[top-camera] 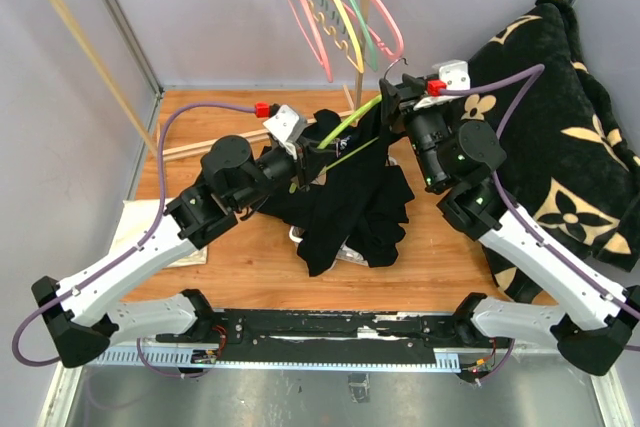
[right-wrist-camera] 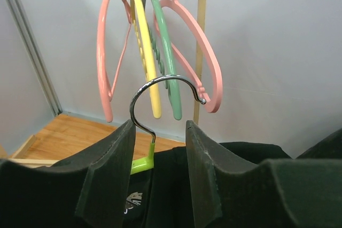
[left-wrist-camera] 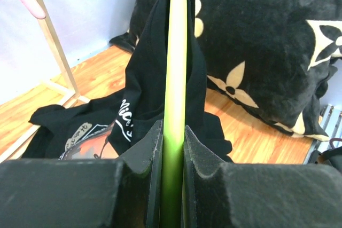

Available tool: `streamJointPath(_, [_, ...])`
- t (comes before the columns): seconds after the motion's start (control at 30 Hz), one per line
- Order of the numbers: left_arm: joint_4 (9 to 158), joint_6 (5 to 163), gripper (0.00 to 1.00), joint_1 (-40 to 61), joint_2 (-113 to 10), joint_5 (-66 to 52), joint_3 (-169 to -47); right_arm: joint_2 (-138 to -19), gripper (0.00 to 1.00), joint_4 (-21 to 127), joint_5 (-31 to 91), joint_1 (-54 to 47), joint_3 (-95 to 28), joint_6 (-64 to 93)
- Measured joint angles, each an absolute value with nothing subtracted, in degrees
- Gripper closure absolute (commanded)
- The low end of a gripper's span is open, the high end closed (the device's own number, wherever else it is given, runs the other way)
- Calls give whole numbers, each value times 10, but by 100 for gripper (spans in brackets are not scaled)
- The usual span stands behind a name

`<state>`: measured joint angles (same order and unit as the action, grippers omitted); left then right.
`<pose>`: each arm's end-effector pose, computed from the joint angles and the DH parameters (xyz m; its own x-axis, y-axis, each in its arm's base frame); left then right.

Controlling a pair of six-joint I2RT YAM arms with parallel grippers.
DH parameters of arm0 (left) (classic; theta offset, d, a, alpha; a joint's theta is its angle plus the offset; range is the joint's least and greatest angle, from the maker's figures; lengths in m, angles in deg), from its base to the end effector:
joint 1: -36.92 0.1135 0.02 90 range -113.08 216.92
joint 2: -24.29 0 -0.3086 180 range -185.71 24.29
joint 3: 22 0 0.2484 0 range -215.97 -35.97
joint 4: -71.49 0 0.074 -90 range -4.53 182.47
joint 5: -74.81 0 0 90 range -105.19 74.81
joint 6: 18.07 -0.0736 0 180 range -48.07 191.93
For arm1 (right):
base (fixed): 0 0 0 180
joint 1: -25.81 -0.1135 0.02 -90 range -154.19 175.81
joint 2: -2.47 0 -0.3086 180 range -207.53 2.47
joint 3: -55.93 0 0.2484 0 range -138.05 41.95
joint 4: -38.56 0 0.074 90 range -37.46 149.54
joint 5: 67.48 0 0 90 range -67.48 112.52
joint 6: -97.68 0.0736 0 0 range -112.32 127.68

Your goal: Remove the t-shirt from the hanger

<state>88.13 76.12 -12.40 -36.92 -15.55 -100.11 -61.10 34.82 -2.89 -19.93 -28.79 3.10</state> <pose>0.1676 -0.1943 0.4568 -0.0522 -0.0514 -0.9973 0.7525 0.6546 -0.0731 0.1913 0.1511 0.5386 0.3228 0.2279 -0.9186 -0.3506 0.9303 0.1076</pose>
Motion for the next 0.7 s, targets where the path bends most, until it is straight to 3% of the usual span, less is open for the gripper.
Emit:
streamJointPath(0.13, [873, 758, 100, -125, -353, -143, -990, -584, 55, 350, -16, -206, -275, 31])
streamJointPath(0.4, [869, 756, 99, -127, -339, -141, -982, -493, 37, 362, -9, -205, -233, 29])
streamJointPath(0.7, [869, 756, 100, -127, -339, -139, -982, -470, 37, 377, -8, -205, -233, 18])
